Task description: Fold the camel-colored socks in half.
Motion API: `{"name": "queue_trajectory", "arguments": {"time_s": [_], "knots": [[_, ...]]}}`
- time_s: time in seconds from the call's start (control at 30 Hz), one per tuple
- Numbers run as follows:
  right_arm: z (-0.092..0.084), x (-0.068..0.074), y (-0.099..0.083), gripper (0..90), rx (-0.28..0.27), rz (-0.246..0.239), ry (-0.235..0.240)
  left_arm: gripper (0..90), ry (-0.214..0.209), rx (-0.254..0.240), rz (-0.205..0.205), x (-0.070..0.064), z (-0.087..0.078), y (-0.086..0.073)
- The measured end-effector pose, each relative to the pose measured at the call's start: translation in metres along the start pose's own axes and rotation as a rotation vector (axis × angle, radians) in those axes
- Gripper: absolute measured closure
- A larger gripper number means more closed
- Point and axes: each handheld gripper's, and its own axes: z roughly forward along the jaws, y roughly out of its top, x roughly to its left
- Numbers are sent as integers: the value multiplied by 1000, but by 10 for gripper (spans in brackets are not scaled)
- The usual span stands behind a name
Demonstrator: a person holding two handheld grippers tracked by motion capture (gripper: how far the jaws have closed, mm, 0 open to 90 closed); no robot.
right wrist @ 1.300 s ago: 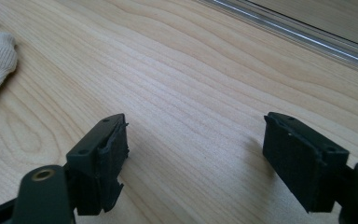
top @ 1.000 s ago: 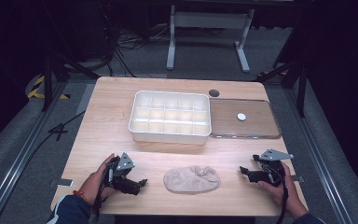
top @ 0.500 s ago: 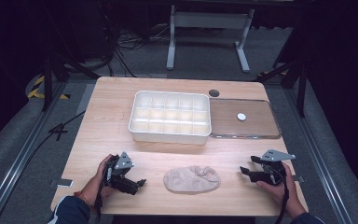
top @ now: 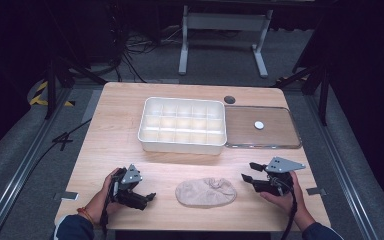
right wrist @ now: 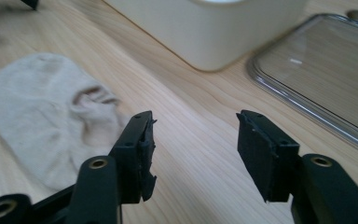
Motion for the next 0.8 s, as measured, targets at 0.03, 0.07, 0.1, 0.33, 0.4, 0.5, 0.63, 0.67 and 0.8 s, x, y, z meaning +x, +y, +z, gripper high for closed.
{"name": "queue_trajectory", "arguments": {"time_s": [0.03, 0.07, 0.1, 0.33, 0.4, 0.5, 0.63, 0.67, 0.8], "knots": [[3, 4, 4, 491, 0, -10, 13, 42, 9, 0, -6, -1, -1, 0], [6, 6, 6, 501, -2, -20, 18, 42, 10, 0, -7, -1, -1, -1], [11, 11, 11, 506, -11, -17, 29, 42, 11, 0, -9, -1, -1, -1], [42, 42, 26, 585, 21, -73, 125, 41, 19, 2, -7, -1, -2, -1], [51, 52, 29, 660, 37, -93, 151, 41, 21, 3, -5, -1, -1, -1], [61, 64, 31, 735, 67, -125, 193, 30, 23, 6, -16, -1, -1, 0], [74, 77, 32, 802, 90, -149, 248, 30, 23, 10, -24, -2, -1, 0], [77, 81, 31, 805, 102, -164, 256, 46, 22, 19, -22, -3, -2, 1], [88, 92, 26, 813, 154, -206, 268, 187, 19, 21, -16, -9, -5, 4]]}}
